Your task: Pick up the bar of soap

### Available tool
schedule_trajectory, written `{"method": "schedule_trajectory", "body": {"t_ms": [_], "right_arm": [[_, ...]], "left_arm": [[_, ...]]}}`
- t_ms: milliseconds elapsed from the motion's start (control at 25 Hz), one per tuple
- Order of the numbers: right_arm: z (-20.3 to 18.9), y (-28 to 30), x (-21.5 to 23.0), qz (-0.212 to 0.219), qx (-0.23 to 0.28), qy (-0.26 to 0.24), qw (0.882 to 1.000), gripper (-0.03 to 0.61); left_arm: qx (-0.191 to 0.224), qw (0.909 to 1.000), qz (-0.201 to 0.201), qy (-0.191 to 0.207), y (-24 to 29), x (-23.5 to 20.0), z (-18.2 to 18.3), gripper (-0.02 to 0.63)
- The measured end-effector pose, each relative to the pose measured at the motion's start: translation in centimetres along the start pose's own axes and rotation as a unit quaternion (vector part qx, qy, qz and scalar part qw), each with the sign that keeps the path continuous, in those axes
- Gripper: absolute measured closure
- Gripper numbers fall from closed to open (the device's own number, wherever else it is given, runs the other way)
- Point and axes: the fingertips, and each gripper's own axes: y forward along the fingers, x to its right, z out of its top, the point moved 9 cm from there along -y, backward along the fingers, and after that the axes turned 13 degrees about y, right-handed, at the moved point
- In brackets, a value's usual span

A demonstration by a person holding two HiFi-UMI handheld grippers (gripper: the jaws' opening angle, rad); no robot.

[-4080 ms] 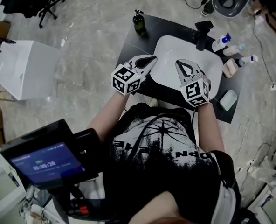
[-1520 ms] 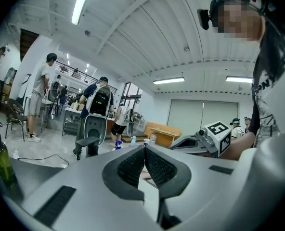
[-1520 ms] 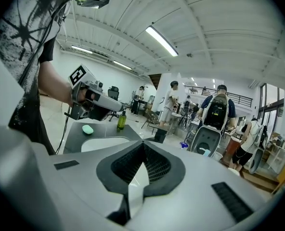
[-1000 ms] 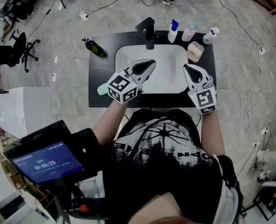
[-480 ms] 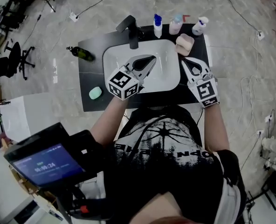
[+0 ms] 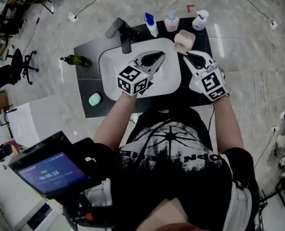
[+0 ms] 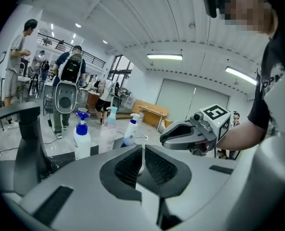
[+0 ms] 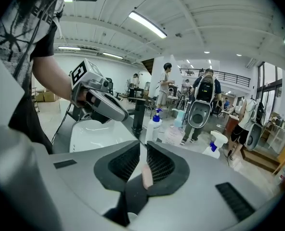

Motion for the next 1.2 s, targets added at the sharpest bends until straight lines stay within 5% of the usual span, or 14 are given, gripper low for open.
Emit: {"method": "schedule_trajectory", "body": {"t_ms": [440, 800, 1200], "right_arm": [[-1.8, 3.4, 5.6, 0.027, -0.044, 0.002, 0.999, 0.440], [-6.1, 10.6, 7.8, 0.031, -0.098, -0.010, 0.995, 0.354], [-6.1, 11.3, 9.8, 0.029, -0.161, -0.022, 0.986, 0.324]], "left_arm": [[-0.067, 0.9971, -0.019, -0.031, 6.8, -2.8, -0.8, 0.551], [-0.122, 0.9861, -0.052, -0.100, 12.2, -7.3, -6.0, 0.478], [-0.160, 0.9725, -0.078, -0.150, 15.9, -7.0, -5.1, 0.383]]}}
